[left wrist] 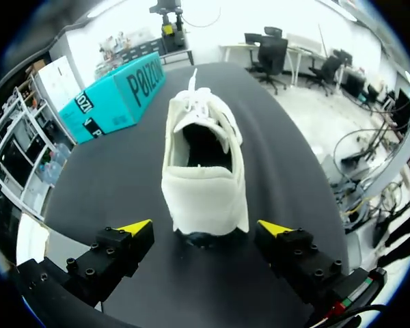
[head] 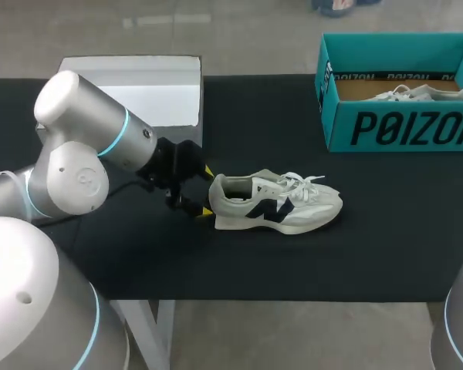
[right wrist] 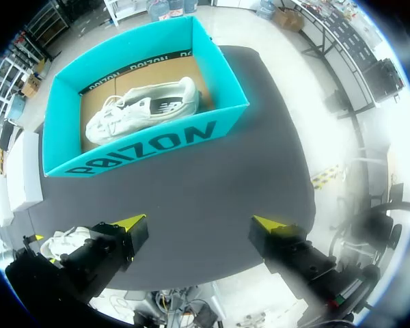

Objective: Take the shoe out of the shoebox, open the shoe tongue, remove and reinsert the insole, then place the shoe into the shoebox

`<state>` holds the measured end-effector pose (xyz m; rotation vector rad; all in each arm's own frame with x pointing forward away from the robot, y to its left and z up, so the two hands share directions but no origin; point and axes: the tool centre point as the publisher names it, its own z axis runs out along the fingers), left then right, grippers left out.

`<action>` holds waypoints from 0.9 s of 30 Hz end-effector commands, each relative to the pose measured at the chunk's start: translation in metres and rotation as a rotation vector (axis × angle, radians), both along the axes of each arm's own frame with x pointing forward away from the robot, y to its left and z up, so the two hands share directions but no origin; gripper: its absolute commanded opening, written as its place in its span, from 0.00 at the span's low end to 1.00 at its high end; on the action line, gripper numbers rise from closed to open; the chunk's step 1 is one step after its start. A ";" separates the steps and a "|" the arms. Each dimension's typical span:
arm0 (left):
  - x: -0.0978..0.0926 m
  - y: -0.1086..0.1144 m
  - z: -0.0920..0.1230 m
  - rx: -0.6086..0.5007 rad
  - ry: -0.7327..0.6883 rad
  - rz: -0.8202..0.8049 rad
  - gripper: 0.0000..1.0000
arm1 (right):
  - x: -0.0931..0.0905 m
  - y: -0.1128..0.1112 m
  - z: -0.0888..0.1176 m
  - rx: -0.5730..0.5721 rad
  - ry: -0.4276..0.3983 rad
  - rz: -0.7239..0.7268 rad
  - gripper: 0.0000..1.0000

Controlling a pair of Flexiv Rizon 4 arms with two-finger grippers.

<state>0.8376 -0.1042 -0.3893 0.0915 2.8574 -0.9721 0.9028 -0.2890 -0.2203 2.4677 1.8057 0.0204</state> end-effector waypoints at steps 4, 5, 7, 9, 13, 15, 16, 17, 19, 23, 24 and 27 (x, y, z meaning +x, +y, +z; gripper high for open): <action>0.002 0.000 -0.018 -0.124 -0.006 -0.002 1.00 | 0.000 0.000 0.000 0.001 -0.001 0.000 1.00; 0.002 -0.001 -0.018 -0.142 -0.004 0.006 1.00 | 0.000 0.000 0.000 0.001 -0.001 0.000 1.00; 0.002 -0.001 -0.019 -0.157 -0.010 0.000 1.00 | 0.000 0.000 0.000 0.001 -0.001 0.000 1.00; 0.001 -0.002 -0.021 -0.169 -0.008 0.002 1.00 | 0.000 0.000 0.000 0.001 -0.001 0.000 1.00; 0.001 -0.003 -0.025 -0.191 0.000 -0.001 1.00 | 0.000 0.000 0.000 0.001 -0.001 0.000 1.00; 0.001 -0.005 -0.025 -0.200 0.004 0.002 1.00 | 0.000 0.000 0.000 0.001 -0.001 0.000 1.00; 0.001 -0.006 -0.024 -0.209 0.019 0.019 1.00 | 0.000 0.000 0.000 0.001 -0.001 0.000 1.00; 0.001 -0.007 -0.022 -0.218 0.021 0.027 1.00 | 0.000 0.000 0.000 0.001 -0.001 0.000 1.00; -0.001 -0.009 -0.017 -0.238 0.027 0.034 1.00 | 0.000 0.000 0.000 0.001 -0.001 0.000 1.00; -0.002 -0.014 -0.013 -0.260 0.027 0.026 1.00 | 0.000 0.000 0.000 0.001 -0.001 0.000 1.00; -0.003 -0.015 -0.012 -0.261 0.029 0.021 1.00 | 0.000 0.000 0.000 0.001 -0.001 0.000 1.00; -0.003 -0.020 -0.014 -0.266 0.032 0.007 1.00 | 0.000 0.000 0.000 0.001 -0.001 0.000 1.00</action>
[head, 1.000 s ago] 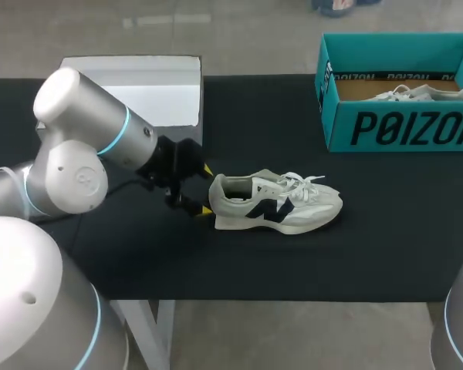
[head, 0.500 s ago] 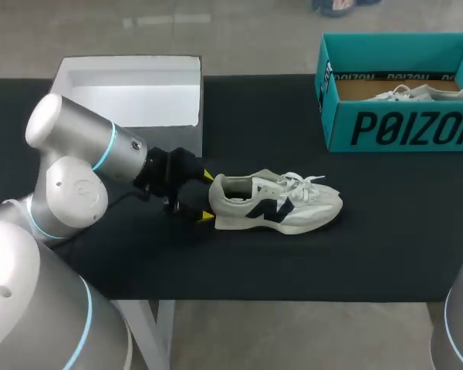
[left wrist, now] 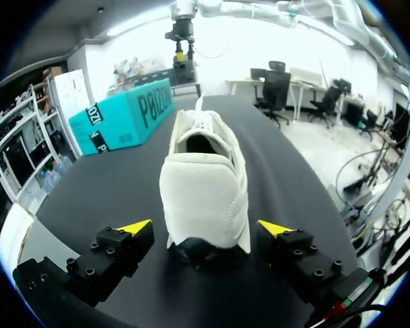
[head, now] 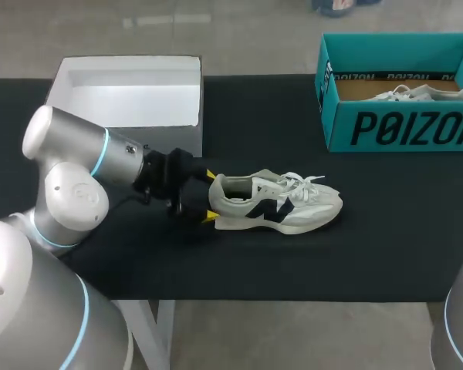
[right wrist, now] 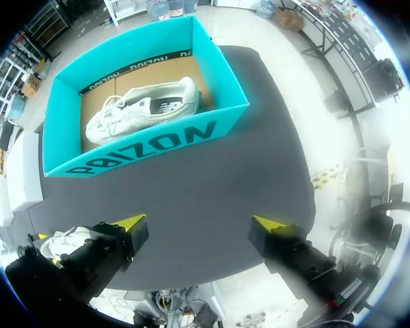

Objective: Take the shoe out of the shoebox, open the shoe tongue, remove and reinsert the insole, then place the shoe into the shoebox

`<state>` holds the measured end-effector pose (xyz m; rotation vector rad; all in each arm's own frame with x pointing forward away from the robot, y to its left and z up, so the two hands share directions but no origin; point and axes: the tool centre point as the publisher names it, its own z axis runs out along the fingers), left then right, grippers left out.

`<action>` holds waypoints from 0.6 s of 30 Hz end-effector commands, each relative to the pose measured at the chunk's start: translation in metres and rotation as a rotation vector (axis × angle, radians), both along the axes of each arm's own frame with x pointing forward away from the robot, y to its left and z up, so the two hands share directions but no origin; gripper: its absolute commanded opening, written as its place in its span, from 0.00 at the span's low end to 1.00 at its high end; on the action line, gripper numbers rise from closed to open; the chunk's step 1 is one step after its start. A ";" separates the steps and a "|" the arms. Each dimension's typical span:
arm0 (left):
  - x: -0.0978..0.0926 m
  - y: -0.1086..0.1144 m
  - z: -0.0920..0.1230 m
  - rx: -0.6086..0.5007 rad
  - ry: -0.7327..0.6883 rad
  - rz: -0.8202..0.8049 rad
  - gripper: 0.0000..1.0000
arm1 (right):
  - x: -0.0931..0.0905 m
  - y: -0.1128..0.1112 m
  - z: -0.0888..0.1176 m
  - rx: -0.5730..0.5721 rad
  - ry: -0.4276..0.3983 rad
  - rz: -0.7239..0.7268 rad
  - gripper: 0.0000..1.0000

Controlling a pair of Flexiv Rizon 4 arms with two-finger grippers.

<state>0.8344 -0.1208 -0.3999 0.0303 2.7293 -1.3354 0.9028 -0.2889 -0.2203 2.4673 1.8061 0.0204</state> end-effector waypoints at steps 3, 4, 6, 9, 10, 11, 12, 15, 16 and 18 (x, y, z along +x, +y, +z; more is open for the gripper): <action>0.001 -0.007 -0.007 -0.014 0.002 -0.020 1.00 | 0.000 0.000 0.000 0.001 -0.001 0.000 1.00; 0.002 -0.008 -0.008 -0.015 0.003 -0.022 1.00 | 0.000 0.000 0.000 0.001 -0.001 0.000 1.00; 0.003 -0.009 -0.012 -0.016 0.016 -0.025 1.00 | 0.000 0.000 0.000 0.001 -0.001 0.000 1.00; 0.006 -0.012 -0.016 -0.020 0.026 -0.030 1.00 | 0.000 0.000 0.000 0.001 -0.001 0.000 1.00; 0.007 -0.014 -0.016 -0.026 0.028 -0.033 1.00 | 0.000 0.000 0.000 0.001 -0.001 0.000 1.00; 0.007 -0.016 -0.017 -0.026 0.029 -0.034 1.00 | 0.000 0.000 0.000 0.001 -0.001 0.000 1.00; 0.008 -0.017 -0.017 -0.029 0.029 -0.040 1.00 | 0.000 0.000 0.000 0.001 -0.001 0.000 1.00; 0.009 -0.021 -0.019 -0.039 0.036 -0.050 1.00 | 0.000 0.000 0.000 0.001 -0.001 0.000 1.00; 0.009 -0.022 -0.020 -0.039 0.038 -0.051 1.00 | 0.000 0.000 0.000 0.001 -0.001 0.000 1.00; 0.009 -0.024 -0.022 -0.041 0.042 -0.056 1.00 | 0.000 0.000 0.000 0.001 -0.001 0.000 1.00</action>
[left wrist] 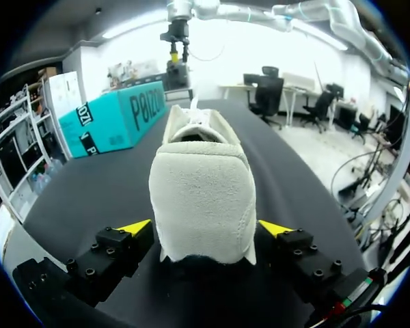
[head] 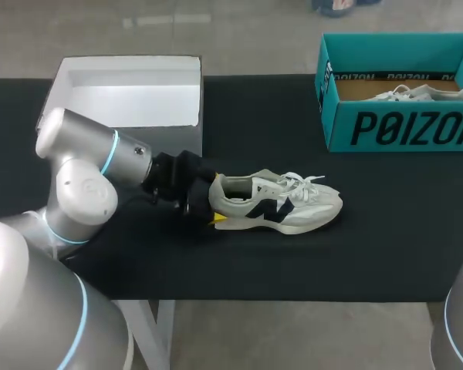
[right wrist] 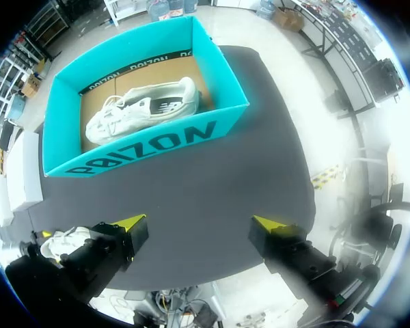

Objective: Take the shoe out of the shoebox, open the shoe tongue, remove and reinsert the insole, then place the shoe into the shoebox

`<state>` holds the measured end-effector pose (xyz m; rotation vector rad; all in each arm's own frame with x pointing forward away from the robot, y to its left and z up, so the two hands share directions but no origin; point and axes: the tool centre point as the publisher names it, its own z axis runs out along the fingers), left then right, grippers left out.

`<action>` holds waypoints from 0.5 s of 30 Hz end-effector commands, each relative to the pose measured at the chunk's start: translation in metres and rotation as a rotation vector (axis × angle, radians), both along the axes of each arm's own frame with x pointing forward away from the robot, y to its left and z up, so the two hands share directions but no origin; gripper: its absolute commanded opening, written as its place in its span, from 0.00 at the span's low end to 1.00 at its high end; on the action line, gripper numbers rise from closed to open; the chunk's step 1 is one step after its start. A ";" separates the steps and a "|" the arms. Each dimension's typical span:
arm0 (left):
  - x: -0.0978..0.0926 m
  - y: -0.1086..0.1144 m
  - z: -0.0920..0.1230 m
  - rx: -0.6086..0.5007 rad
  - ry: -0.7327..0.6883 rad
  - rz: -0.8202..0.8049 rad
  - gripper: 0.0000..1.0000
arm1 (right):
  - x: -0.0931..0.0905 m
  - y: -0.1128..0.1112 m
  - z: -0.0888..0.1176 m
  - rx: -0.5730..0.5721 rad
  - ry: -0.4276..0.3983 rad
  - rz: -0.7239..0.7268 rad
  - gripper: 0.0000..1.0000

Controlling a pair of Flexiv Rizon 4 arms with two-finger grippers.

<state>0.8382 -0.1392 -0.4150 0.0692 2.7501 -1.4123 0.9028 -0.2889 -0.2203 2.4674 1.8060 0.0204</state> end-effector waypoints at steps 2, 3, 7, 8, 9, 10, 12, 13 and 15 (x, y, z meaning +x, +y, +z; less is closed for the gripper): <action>0.005 -0.006 -0.009 -0.006 0.012 -0.012 1.00 | 0.000 0.000 0.000 0.001 -0.001 0.000 1.00; 0.004 -0.006 -0.010 -0.006 0.015 -0.013 1.00 | 0.000 0.000 0.000 0.001 -0.001 0.000 1.00; 0.004 -0.007 -0.012 -0.007 0.023 -0.017 1.00 | 0.000 0.000 0.000 0.001 -0.001 0.000 1.00; 0.003 -0.007 -0.012 -0.008 0.024 -0.017 1.00 | 0.000 0.000 0.000 0.001 -0.001 0.000 1.00; 0.003 -0.008 -0.013 -0.009 0.024 -0.017 1.00 | 0.000 0.000 0.000 0.001 -0.001 0.000 1.00; 0.002 -0.008 -0.013 -0.013 0.026 -0.018 1.00 | 0.000 0.000 0.000 0.001 -0.001 0.000 1.00; 0.001 -0.009 -0.014 -0.017 0.027 -0.021 1.00 | 0.000 0.000 0.000 0.001 -0.001 0.000 1.00; 0.000 -0.009 -0.016 -0.021 0.031 -0.025 1.00 | 0.000 0.000 0.000 0.001 -0.001 0.000 1.00; 0.000 -0.011 -0.018 -0.023 0.033 -0.027 1.00 | 0.000 0.000 0.000 0.001 -0.001 0.000 1.00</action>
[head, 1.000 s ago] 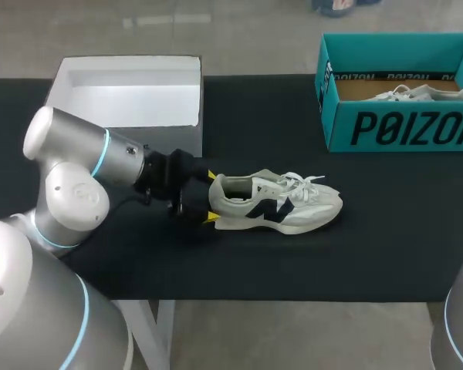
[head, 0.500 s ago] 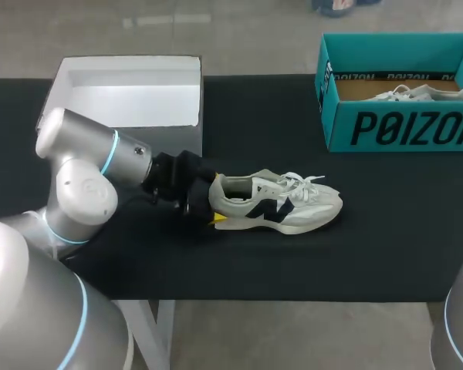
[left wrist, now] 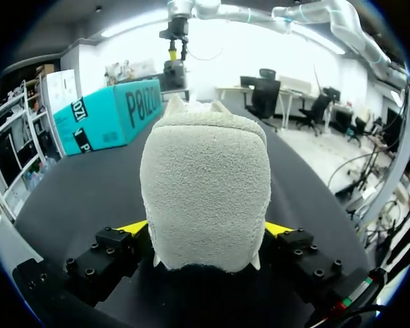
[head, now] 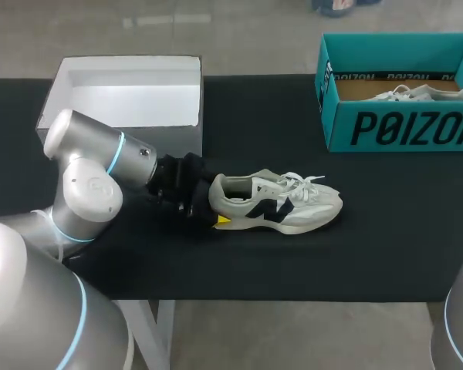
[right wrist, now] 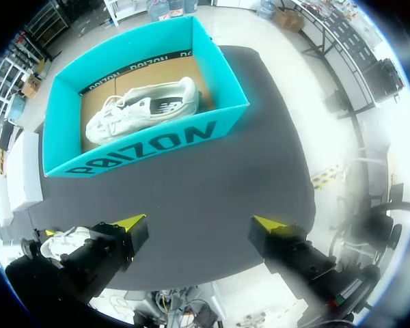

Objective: Take the shoe out of the shoebox, open the shoe tongue, remove and reinsert the insole, then place the shoe into the shoebox

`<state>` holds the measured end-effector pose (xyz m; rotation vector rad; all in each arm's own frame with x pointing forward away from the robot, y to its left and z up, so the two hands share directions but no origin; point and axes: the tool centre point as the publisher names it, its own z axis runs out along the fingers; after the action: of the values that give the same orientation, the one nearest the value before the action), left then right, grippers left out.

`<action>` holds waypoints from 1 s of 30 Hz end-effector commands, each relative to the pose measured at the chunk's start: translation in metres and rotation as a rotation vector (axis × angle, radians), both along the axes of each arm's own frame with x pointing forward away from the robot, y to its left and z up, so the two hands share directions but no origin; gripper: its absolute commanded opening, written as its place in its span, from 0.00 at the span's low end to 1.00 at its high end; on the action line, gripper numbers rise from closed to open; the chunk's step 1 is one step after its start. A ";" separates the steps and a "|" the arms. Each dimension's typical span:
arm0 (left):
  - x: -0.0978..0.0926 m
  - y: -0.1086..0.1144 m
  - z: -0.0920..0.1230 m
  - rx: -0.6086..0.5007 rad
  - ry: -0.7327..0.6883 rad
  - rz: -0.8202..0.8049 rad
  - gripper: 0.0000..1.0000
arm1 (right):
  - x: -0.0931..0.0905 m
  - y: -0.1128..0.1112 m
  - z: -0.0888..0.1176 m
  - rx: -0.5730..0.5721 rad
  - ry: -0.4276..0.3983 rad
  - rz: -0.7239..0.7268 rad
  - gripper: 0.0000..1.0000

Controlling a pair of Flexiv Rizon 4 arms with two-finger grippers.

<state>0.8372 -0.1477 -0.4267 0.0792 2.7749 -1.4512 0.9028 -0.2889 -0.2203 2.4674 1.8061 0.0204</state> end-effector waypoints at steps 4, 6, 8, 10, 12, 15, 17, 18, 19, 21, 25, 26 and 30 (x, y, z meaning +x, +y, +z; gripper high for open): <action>0.000 -0.005 -0.009 -0.012 0.006 -0.011 1.00 | 0.000 0.000 0.000 0.001 -0.001 0.000 1.00; 0.000 -0.007 -0.009 -0.013 0.008 -0.015 1.00 | 0.000 0.000 0.000 0.001 -0.001 0.000 1.00; 0.000 -0.008 -0.009 -0.014 0.008 -0.018 1.00 | 0.000 0.000 0.000 0.001 -0.001 0.000 1.00; 0.000 -0.008 -0.009 -0.014 0.005 -0.019 0.68 | 0.000 0.000 0.000 0.001 -0.001 0.000 1.00; 0.001 -0.008 -0.008 -0.014 0.003 -0.019 0.33 | 0.000 0.000 0.000 0.001 -0.001 0.000 1.00; 0.001 -0.008 -0.007 -0.014 -0.001 -0.021 0.00 | 0.000 0.000 0.000 0.001 -0.001 0.000 1.00; 0.001 -0.008 -0.007 -0.014 -0.004 -0.022 0.00 | 0.000 0.000 0.000 0.001 -0.001 0.000 1.00; 0.000 -0.008 -0.006 -0.016 -0.006 -0.022 0.00 | 0.000 0.000 0.000 0.001 -0.001 0.000 1.00; 0.000 -0.008 -0.006 -0.018 -0.007 -0.023 0.00 | 0.000 0.000 0.000 0.001 -0.001 0.000 1.00; -0.001 -0.009 -0.004 -0.024 -0.010 -0.028 0.00 | 0.000 0.000 0.000 0.001 -0.001 0.000 1.00; -0.001 -0.008 -0.003 -0.028 -0.015 -0.029 0.00 | 0.000 0.000 0.000 0.001 -0.001 0.000 1.00; -0.001 -0.008 -0.003 -0.028 -0.015 -0.029 0.00 | 0.000 0.000 0.000 0.001 -0.001 0.000 1.00; -0.001 -0.008 -0.003 -0.028 -0.015 -0.029 0.00 | 0.000 0.000 0.000 0.001 -0.001 0.000 1.00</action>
<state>0.8366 -0.1564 -0.4294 0.1290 2.7563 -1.4856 0.9028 -0.2889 -0.2203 2.4674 1.8061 0.0204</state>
